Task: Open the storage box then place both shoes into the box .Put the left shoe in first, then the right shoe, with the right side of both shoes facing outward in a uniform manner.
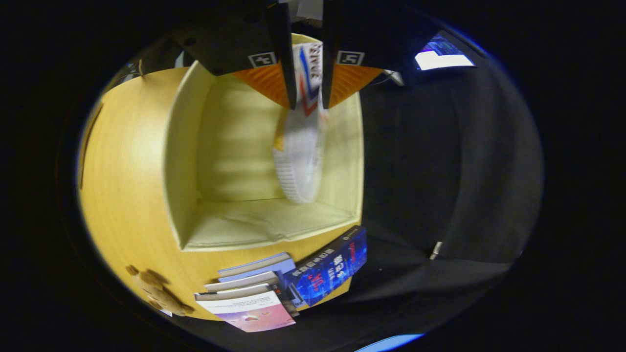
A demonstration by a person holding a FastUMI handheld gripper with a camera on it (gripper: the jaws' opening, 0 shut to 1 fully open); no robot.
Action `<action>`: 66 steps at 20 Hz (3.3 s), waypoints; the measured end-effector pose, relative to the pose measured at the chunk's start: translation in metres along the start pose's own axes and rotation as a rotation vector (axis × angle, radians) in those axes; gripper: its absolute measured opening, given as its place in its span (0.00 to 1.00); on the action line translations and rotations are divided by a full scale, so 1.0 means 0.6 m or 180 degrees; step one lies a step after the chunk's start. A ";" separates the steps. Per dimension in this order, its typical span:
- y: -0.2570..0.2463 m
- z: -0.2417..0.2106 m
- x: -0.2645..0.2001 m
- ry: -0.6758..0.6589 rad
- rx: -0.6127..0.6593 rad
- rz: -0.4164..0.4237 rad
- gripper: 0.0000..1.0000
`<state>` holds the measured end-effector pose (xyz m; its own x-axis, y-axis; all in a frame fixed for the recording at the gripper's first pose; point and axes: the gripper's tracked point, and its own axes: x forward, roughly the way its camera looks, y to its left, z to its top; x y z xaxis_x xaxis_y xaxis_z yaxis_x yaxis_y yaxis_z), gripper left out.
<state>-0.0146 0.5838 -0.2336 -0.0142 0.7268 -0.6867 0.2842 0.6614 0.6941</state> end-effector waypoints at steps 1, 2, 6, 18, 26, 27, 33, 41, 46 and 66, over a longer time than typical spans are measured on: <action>0.016 -0.002 -0.010 0.0023 0.0037 0.0109 0.34; 0.025 -0.002 -0.018 0.0019 0.0017 0.0161 0.51; 0.025 -0.010 -0.036 0.0003 -0.0136 0.0203 0.83; -0.171 -0.002 -0.297 -0.0390 -0.0053 0.0373 0.97; -0.578 0.018 -0.478 -0.0873 0.0376 -0.0651 0.97; -0.633 0.017 -0.489 -0.0886 0.0432 -0.0812 0.97; -0.831 -0.011 -0.483 -0.0641 0.0579 -0.1325 0.90; -0.911 0.011 -0.409 -0.0426 0.0443 -0.1634 0.57; -0.928 0.016 -0.409 -0.0335 0.0142 -0.1858 0.11; -0.454 0.028 -0.453 -0.0903 0.0168 -0.0599 0.05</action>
<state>-0.0722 0.2027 -0.2396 0.1941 0.5075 -0.8395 0.3512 0.7631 0.5425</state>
